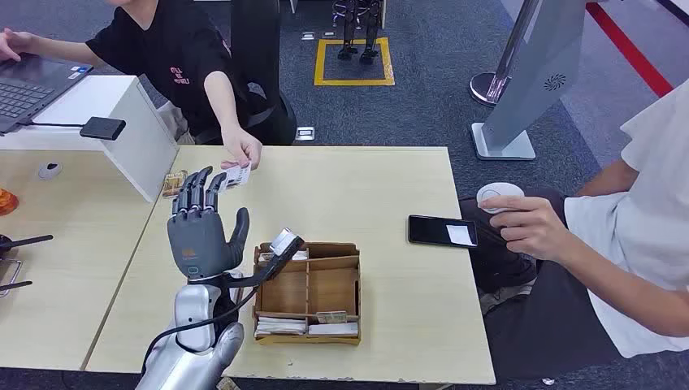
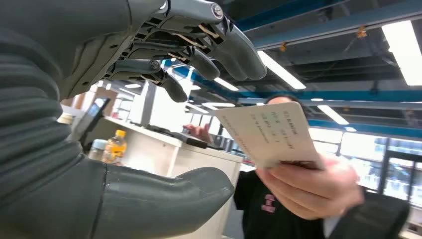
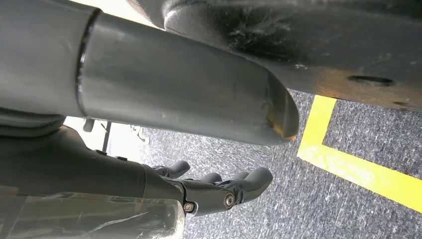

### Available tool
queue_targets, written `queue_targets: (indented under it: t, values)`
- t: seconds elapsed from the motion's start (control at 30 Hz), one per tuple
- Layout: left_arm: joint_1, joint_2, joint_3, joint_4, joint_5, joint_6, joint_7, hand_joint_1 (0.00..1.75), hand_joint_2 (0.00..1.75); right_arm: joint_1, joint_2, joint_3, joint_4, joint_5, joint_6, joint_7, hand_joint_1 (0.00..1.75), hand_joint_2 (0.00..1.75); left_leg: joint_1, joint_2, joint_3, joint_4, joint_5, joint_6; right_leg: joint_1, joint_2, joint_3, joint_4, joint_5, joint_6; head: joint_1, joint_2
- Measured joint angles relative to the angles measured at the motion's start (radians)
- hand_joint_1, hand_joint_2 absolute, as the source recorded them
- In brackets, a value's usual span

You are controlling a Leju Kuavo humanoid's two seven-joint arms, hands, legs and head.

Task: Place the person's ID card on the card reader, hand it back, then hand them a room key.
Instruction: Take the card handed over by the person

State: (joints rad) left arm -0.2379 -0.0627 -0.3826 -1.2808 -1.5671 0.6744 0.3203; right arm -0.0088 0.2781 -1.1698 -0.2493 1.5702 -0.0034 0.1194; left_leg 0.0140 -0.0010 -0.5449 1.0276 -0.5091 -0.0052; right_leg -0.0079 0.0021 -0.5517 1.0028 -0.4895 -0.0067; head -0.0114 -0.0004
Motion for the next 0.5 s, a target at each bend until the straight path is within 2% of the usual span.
queue_targets:
  t: [0.4,0.5]
  values:
    - [-0.049,0.048,-0.044,0.036,-0.001,0.000,0.087,0.47,1.75,-0.001,-0.001,0.008,0.005,0.000,-0.004,0.000,0.00,0.00,0.000,0.000,0.000,0.000,0.000,0.000,0.000,0.000,0.000,0.000,0.000,0.000,0.000,0.000]
    - [-0.054,0.056,-0.049,0.045,-0.002,0.000,0.089,0.58,1.75,-0.001,-0.001,0.011,0.006,0.000,-0.004,0.000,0.00,0.00,0.000,0.000,0.000,0.000,0.000,0.000,0.000,0.000,0.000,0.000,0.000,0.000,0.000,0.000]
